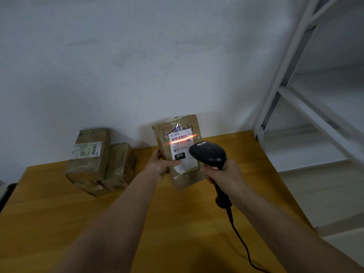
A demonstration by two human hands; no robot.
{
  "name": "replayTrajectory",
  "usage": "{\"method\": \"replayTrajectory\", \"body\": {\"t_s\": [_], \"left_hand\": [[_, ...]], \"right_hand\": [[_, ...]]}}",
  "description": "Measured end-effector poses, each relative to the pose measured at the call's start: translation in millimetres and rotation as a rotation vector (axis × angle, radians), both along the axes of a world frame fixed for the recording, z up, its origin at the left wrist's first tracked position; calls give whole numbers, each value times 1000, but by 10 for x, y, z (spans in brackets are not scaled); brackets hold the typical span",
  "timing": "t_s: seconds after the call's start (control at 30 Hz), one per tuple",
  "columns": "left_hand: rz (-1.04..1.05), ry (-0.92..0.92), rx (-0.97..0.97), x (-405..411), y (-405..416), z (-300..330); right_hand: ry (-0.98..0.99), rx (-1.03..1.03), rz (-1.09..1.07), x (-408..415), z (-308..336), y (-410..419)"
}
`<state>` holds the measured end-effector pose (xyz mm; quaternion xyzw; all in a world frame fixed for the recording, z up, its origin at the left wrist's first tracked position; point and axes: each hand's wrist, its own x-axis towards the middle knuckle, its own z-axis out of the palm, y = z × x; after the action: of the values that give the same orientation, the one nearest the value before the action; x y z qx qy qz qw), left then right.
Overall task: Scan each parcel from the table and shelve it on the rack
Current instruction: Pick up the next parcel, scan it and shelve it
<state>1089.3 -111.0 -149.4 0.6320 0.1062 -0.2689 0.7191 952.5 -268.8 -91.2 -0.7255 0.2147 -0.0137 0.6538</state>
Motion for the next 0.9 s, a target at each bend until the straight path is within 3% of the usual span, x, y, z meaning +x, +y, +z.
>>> {"method": "replayTrajectory", "body": {"t_s": [0.4, 0.63, 0.9], "left_hand": [[-124, -5, -4, -112, -91, -149], [-545, 101, 192, -534, -442, -419], [-849, 34, 239, -1303, -1271, -406]], "right_hand": [[29, 42, -67, -252, -44, -19], [71, 89, -252, -752, -118, -242], [35, 137, -567, -1722, -76, -851]]}}
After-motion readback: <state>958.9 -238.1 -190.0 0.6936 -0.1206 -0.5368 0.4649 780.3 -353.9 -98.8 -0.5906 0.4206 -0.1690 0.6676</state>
